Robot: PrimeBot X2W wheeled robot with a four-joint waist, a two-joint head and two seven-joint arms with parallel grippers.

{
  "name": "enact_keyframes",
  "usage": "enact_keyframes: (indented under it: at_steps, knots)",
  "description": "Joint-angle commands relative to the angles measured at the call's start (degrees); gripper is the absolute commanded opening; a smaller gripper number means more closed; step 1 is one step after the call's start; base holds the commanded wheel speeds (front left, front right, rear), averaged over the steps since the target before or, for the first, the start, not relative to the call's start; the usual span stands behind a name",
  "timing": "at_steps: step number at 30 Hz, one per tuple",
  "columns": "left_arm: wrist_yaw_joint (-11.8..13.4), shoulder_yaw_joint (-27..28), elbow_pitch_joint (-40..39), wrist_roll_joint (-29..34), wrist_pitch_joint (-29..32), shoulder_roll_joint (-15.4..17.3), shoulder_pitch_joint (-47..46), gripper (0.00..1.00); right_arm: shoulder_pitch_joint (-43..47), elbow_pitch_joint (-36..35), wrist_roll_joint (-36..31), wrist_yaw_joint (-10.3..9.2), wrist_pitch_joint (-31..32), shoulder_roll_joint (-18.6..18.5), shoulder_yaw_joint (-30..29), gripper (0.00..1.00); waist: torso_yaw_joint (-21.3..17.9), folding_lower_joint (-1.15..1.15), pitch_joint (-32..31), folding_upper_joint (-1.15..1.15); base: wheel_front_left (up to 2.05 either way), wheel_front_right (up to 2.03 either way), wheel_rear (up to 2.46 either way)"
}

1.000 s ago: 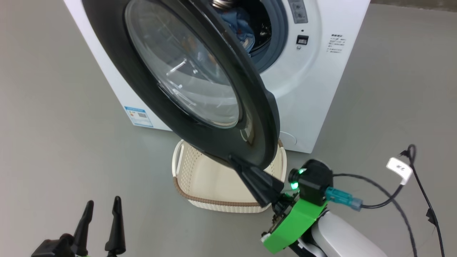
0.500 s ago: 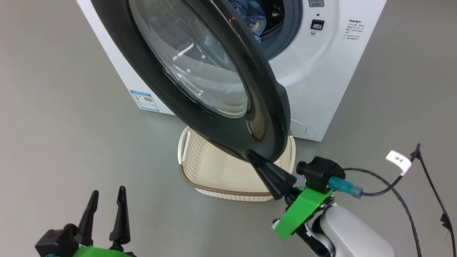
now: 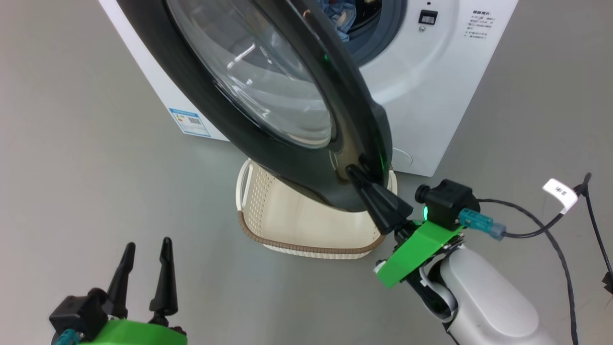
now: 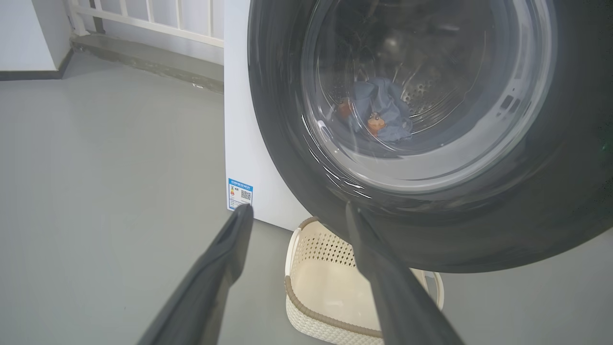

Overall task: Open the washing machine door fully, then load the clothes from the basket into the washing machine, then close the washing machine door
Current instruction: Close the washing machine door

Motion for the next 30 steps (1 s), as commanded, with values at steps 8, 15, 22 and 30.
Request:
enact_keyframes:
  at_steps: [8,15,22,30]
  knots:
    - [-0.09,1.14,-2.17,0.38,-0.37,0.80,-3.64,1.00,-3.78,-0.59,-1.91,0.08,-0.27,0.28,-4.04,0.00,0.58,0.00,2.56,0.00,0.00,0.00,0.00]
    - [-0.09,0.14,-2.57,0.29,-0.37,0.51,-4.87,1.00,-6.47,0.93,-3.65,0.08,-0.27,0.05,-8.25,0.00,1.52,0.00,4.28,0.00,0.00,0.00,0.00]
    - [-0.09,-0.84,-2.98,0.08,-0.37,0.22,-6.12,1.00,-9.25,2.20,-5.26,0.08,-0.27,-0.44,-11.63,0.00,2.95,0.00,5.91,0.00,0.00,0.00,0.00]
    - [-0.09,-2.95,-3.04,-0.22,-0.37,-0.06,-7.54,1.00,-13.23,4.36,-6.64,0.08,-0.27,-1.67,-16.47,0.00,4.82,0.00,7.58,0.00,0.00,0.00,0.00]
